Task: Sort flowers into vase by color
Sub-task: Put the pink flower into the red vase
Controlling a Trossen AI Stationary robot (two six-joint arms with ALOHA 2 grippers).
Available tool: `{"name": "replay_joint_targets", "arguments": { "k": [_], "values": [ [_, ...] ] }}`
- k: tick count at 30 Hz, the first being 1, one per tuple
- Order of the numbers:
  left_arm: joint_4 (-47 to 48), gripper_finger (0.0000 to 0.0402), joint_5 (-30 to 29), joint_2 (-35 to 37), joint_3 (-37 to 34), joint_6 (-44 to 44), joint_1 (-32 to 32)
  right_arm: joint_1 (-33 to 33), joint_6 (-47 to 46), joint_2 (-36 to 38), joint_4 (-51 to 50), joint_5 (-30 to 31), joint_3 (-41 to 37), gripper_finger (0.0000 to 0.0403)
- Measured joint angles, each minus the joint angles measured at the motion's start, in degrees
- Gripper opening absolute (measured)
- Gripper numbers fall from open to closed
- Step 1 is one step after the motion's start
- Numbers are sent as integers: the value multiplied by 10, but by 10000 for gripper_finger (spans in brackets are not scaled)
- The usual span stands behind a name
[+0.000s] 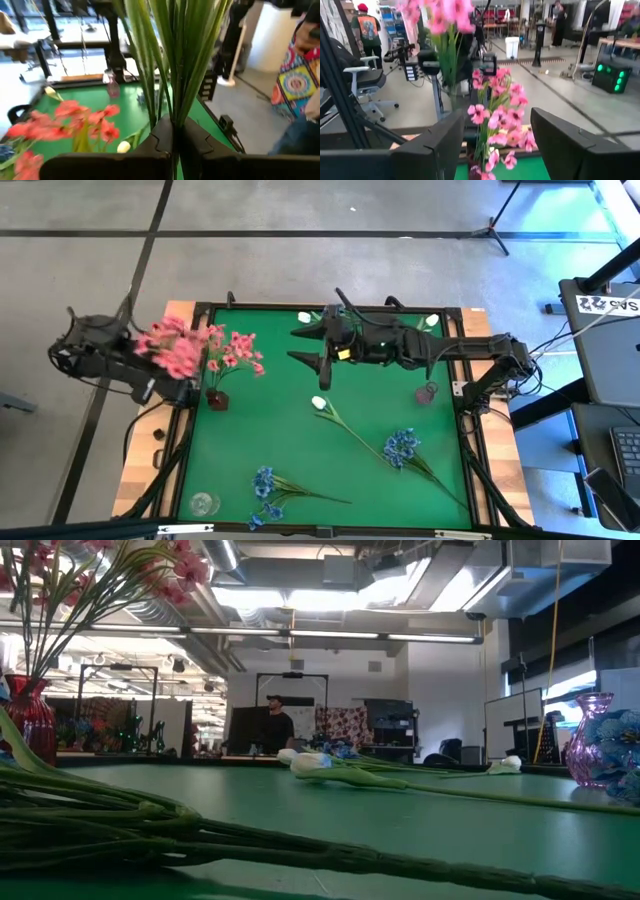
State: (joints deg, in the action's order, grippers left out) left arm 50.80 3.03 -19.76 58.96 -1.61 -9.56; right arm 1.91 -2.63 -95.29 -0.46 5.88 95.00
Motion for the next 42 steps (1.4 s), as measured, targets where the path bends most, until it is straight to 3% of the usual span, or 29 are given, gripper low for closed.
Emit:
{"name": "replay_joint_targets", "arguments": {
  "k": [9,18,28,37,42],
  "values": [
    [3,5,-21,109,-83,-23,1,0,-1,0,-15,23,0,231],
    [5,5,-85,165,-121,26,1,0,-40,0,-14,42,0,231],
    [15,9,-50,187,-160,16,1,0,-53,0,-14,42,0,231],
    [14,11,-71,187,-159,-1,1,0,-82,0,-15,46,0,231],
    [12,12,-85,187,-158,-57,1,7,-81,0,-15,41,0,231]
  ]
}}
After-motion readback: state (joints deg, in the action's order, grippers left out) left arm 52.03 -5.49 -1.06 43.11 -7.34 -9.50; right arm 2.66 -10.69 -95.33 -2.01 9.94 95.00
